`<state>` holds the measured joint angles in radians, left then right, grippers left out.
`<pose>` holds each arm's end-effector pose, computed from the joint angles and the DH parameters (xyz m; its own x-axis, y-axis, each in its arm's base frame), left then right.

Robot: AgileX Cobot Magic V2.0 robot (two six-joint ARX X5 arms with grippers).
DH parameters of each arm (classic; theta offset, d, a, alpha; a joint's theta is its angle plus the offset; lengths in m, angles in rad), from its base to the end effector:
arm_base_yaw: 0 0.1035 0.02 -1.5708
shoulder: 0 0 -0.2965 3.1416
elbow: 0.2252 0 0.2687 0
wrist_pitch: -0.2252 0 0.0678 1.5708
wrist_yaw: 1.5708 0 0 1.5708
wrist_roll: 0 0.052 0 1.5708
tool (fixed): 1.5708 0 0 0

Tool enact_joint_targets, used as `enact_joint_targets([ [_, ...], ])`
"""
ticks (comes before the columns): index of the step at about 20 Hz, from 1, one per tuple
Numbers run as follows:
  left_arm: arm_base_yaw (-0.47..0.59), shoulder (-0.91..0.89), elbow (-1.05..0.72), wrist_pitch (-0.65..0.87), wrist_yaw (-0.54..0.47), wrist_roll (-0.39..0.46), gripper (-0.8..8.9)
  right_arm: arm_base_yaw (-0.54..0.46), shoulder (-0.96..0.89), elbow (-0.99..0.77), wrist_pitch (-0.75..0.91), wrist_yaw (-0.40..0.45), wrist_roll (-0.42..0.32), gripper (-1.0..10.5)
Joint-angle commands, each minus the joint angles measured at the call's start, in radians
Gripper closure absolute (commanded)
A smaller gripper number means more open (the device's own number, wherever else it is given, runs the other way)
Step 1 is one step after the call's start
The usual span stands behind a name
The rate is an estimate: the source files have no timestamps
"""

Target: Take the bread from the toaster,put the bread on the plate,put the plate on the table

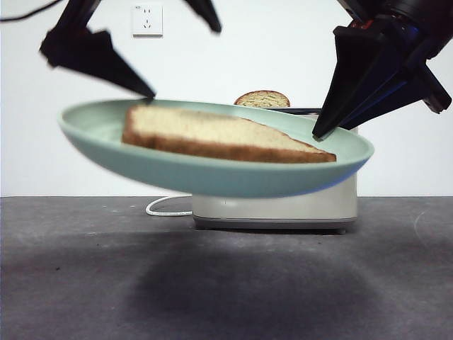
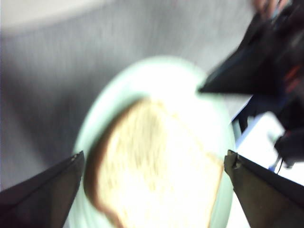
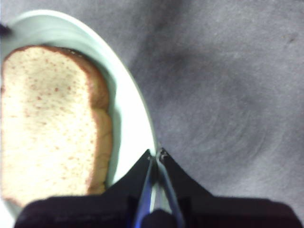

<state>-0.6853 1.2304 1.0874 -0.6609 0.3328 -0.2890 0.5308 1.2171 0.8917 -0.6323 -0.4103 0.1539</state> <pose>0.1983 -0.1840 0.3208 0.3010 -0.6680 -0.6806 0.5827 0.6938 -0.4232 0.2061 0.1450 0.2603 0.2531 0.6111 -0.7500 -0.5462 0.7301 0.4106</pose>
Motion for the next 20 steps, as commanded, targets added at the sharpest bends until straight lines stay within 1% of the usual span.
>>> enact_joint_targets([
  [1, 0.002, 0.004, 0.045, -0.011, 0.001, 0.013, 3.19, 0.002, -0.006, -0.006, 0.003, -0.010, 0.013, 9.6],
  [5, 0.002, 0.001, 0.160, -0.089, 0.001, 0.057, 3.19, 0.000, -0.006, -0.006, 0.008, 0.003, 0.014, 9.6],
  [6, 0.002, -0.003, 0.192, -0.114, 0.001, 0.060, 3.22, 0.000, -0.006, -0.006, 0.018, 0.018, 0.016, 9.6],
  [7, 0.002, -0.011, 0.219, -0.134, 0.002, 0.084, 3.81, -0.001, -0.006, -0.006, 0.029, 0.043, 0.025, 9.6],
  [8, 0.002, -0.027, 0.240, -0.148, 0.001, 0.114, 4.91, -0.001, -0.006, -0.006, 0.036, 0.069, 0.032, 9.6],
  [9, 0.001, -0.047, 0.256, -0.157, 0.001, 0.134, 6.30, -0.001, -0.005, -0.006, 0.042, 0.091, 0.034, 9.6],
  [10, -0.002, -0.073, 0.263, -0.156, 0.000, 0.137, 7.84, -0.002, -0.002, -0.006, 0.054, 0.116, 0.039, 9.6],
  [11, -0.002, -0.098, 0.263, -0.153, 0.000, 0.142, 8.21, -0.004, 0.003, -0.006, 0.067, 0.130, 0.046, 9.6],
  [12, -0.002, -0.129, 0.263, -0.157, -0.008, 0.158, 8.21, -0.014, 0.013, -0.006, 0.081, 0.129, 0.059, 9.6],
  [14, -0.002, -0.180, 0.263, -0.177, -0.036, 0.164, 8.21, -0.034, 0.043, -0.006, 0.091, 0.128, 0.072, 9.6],
  [17, -0.008, -0.256, 0.263, -0.224, -0.081, 0.210, 8.21, -0.064, 0.123, -0.006, 0.097, 0.127, 0.074, 9.6],
  [20, -0.040, -0.306, 0.263, -0.285, -0.132, 0.239, 8.21, -0.093, 0.219, -0.006, 0.133, 0.122, 0.079, 9.6],
])
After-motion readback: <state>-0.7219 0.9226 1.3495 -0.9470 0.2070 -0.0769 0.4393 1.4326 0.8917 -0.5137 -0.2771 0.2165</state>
